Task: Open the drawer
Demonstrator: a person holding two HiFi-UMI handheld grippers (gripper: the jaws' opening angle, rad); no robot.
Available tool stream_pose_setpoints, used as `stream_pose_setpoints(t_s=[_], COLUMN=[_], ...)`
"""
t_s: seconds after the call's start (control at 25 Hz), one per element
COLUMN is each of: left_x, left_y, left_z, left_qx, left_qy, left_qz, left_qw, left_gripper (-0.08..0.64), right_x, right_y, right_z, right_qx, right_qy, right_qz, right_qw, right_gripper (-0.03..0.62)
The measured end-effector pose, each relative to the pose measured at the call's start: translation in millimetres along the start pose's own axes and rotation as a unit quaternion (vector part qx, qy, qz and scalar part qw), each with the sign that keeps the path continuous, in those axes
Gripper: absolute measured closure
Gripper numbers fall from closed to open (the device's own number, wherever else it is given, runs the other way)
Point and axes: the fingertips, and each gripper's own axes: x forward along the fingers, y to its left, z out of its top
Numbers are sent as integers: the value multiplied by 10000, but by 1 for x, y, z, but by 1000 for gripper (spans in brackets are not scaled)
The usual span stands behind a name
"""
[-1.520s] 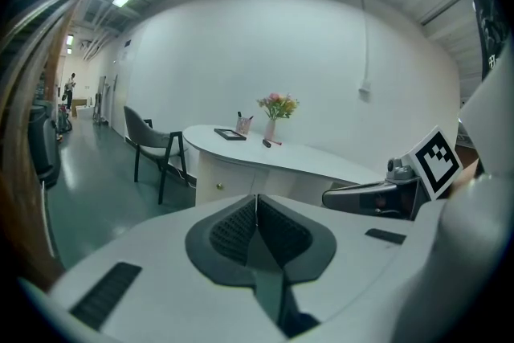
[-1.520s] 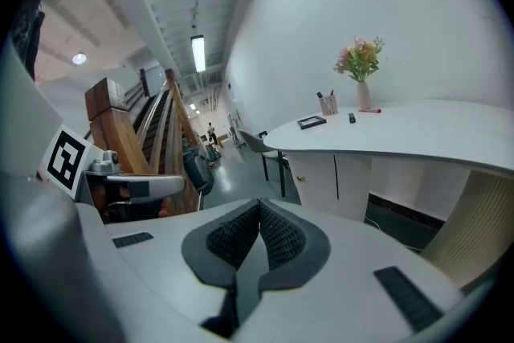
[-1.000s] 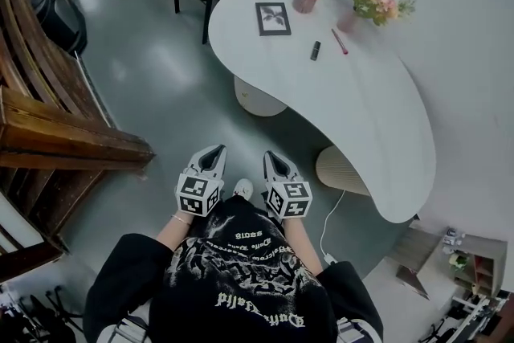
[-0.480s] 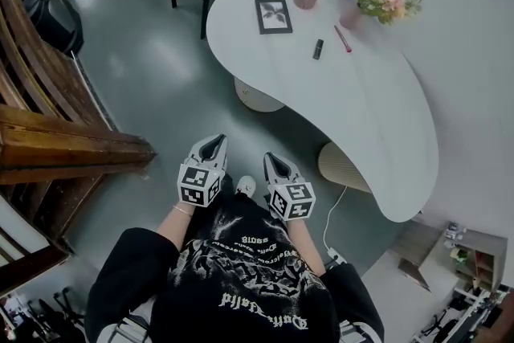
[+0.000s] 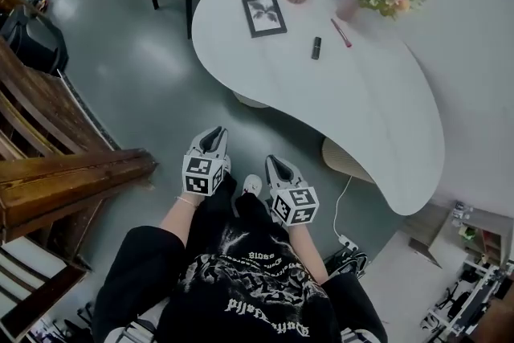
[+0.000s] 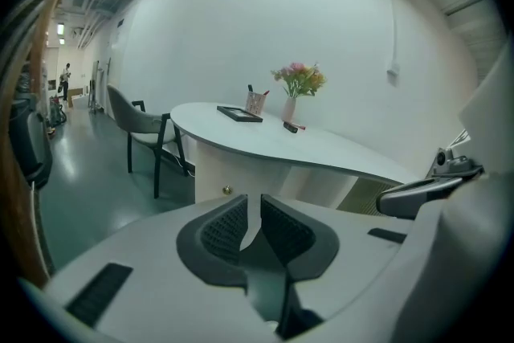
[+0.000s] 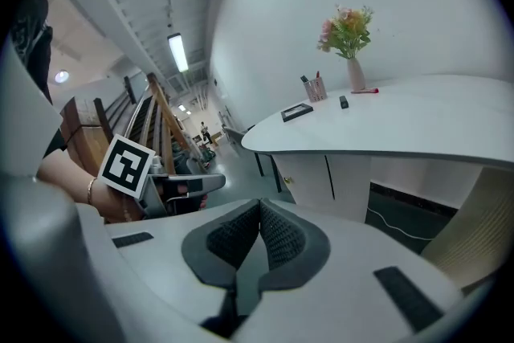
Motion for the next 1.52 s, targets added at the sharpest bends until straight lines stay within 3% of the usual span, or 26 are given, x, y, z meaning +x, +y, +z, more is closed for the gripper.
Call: stream_pose_setpoints(t_s=[0.12,0.36,0.64,0.96,1.2,1.52], left_x=[26,75,128,186,223,260], left_y=[9,30,52,72,76,88], left_z=[-1,-12,-11,-22,-28,-32], left_qx=[20,21,51,252,627,854], left_qy=[94,174,-115,-329,-424,-517], left_qz=[-111,-121,-141,-165,-349,-396], left_qw=[9999,9998,9998,9990,9965,9942], left_gripper=[461,415,393,376,360,348], right_x=[14,41,71,91,106,111], right_y=[-5,-18,-26,-44,-50,-61], right_z=[0,-3,-10,-42,-74,-101], right_qx=[149,280,-53,-85,-129,-121], right_qy=[-44,-105,23,162,310,460], right_qz=[-127,-285,-102,-63,-22,-24], right_qw=[9998,9991,9999,9998,9994,9989], right_gripper=[566,566,566,566,566,566])
